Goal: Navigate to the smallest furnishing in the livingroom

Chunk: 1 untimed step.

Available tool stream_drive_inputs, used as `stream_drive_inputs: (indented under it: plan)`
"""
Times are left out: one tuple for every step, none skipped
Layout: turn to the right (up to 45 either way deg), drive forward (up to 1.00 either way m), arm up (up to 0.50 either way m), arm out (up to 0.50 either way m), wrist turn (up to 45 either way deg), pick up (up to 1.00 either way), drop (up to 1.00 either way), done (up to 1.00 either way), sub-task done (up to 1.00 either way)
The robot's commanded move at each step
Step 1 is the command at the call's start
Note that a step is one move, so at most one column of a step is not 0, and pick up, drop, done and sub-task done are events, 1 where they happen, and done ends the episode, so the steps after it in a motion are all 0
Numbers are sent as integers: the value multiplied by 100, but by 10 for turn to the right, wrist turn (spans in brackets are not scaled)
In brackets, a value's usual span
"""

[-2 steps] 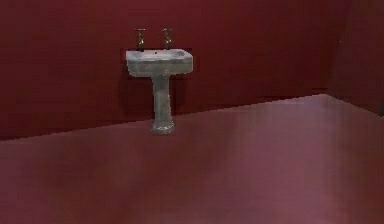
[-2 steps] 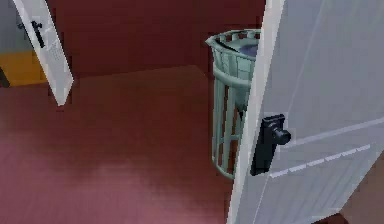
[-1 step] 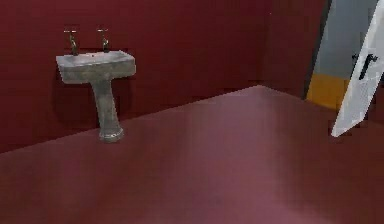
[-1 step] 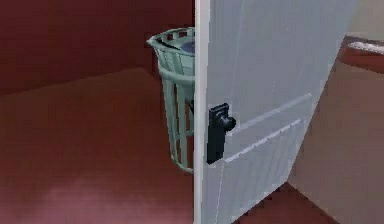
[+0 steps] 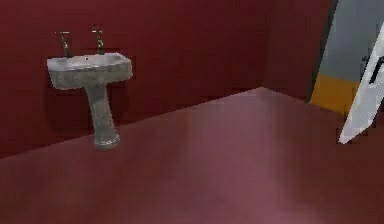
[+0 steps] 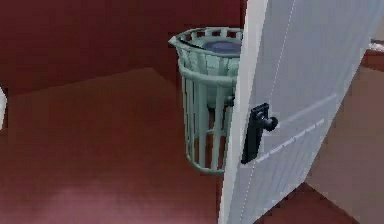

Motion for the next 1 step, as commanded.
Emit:
stream_drive_inputs:
  plan:
    - [240, 0, 0, 0, 0, 0, 0, 0, 0]
